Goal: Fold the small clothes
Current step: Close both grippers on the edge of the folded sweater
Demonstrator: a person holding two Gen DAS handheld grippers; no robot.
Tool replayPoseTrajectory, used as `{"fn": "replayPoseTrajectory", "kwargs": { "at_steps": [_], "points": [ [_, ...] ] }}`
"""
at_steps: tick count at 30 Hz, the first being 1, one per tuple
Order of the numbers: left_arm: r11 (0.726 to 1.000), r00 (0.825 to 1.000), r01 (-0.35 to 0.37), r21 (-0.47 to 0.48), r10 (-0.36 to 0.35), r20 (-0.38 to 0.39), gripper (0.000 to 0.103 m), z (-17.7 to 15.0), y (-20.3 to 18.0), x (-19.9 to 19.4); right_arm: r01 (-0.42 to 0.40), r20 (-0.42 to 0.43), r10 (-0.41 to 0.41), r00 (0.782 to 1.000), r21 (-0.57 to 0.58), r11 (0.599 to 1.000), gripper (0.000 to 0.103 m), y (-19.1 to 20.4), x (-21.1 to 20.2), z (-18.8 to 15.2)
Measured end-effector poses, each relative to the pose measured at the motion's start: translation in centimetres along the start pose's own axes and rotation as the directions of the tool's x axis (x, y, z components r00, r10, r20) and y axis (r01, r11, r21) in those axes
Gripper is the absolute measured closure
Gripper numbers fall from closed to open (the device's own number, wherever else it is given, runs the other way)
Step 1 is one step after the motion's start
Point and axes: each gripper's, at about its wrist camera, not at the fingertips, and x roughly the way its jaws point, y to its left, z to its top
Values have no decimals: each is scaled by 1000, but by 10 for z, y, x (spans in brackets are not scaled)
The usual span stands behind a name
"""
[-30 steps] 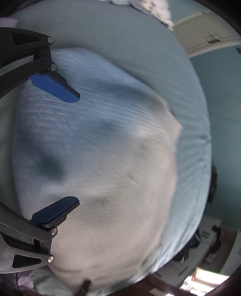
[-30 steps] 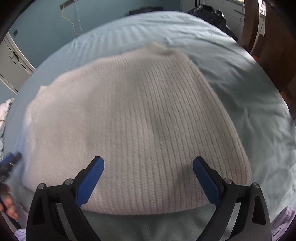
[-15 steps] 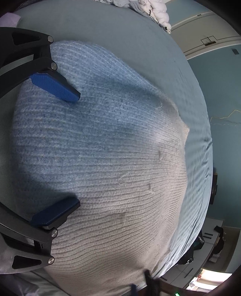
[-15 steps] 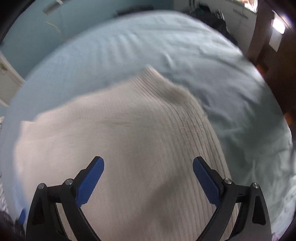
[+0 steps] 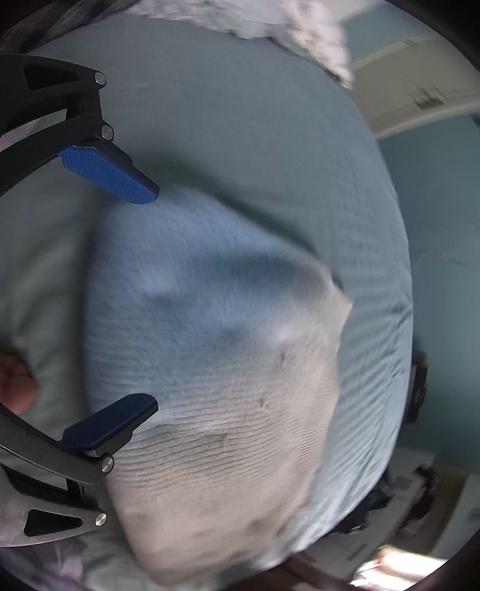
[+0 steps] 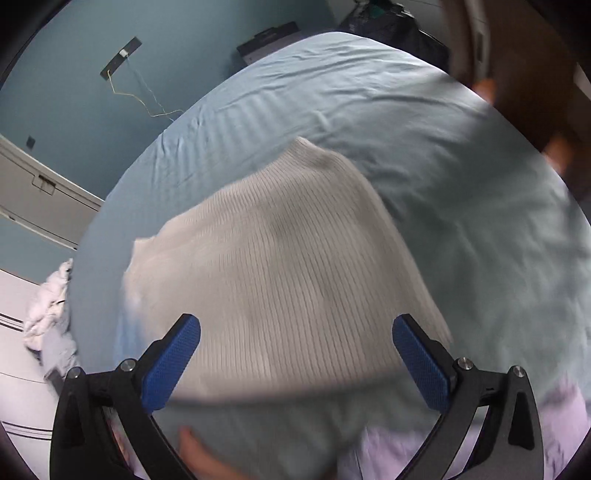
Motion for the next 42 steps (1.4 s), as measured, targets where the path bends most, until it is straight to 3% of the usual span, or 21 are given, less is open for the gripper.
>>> {"fn": "replayPoseTrajectory", "kwargs": {
  "at_steps": [4,6,8,9,12,15,18,21,23,28,30,35,37,40,42],
  "points": [
    [975,993,58,-214,-79,-92,0,-36,43,-1,-162,25,160,987,132,978,1,-48,1,-43],
    [953,986,74,-293,-114,-120,0,-52,59,8,-231,41,229,973,273,934,1,-80,25,-58],
    [938,983,73,-339,-124,-133,0,-56,66,18,-252,13,269,963,400,881,1,-96,48,-60],
    [929,980,77,-361,-137,-144,0,-56,69,25,-291,-6,326,945,435,852,1,-100,63,-58],
    [884,968,76,-462,-176,-178,0,-52,76,45,-333,0,381,925,483,809,2,-97,85,-45],
    [848,962,112,-518,-222,-157,0,-46,73,55,-354,28,396,918,509,785,2,-96,96,-41],
    [856,965,140,-498,-231,-126,0,-38,60,59,-337,32,385,922,554,761,2,-101,113,-38],
    [897,971,130,-422,-200,-127,0,-29,44,63,-330,30,386,922,582,743,3,-104,117,-36],
    [918,975,120,-379,-182,-131,0,-23,35,66,-316,19,375,927,579,751,3,-103,120,-33],
    [967,984,48,-250,-88,-154,0,-15,9,77,-278,-33,363,931,579,766,20,-97,130,-34],
    [967,984,50,-250,-90,-151,0,-13,7,79,-238,-70,335,939,570,786,33,-94,135,-34],
    [926,961,128,-354,-204,-188,0,-31,31,81,-200,-94,296,951,543,816,41,-96,131,-34],
    [912,951,133,-387,-227,-209,0,-39,37,81,-209,-86,307,948,560,802,41,-97,129,-35],
    [905,941,135,-404,-245,-232,0,-38,39,84,-240,-66,360,930,635,735,40,-102,133,-44],
    [893,935,149,-424,-267,-235,0,-39,40,87,-249,-60,374,925,648,720,39,-104,134,-46]
  ]
}}
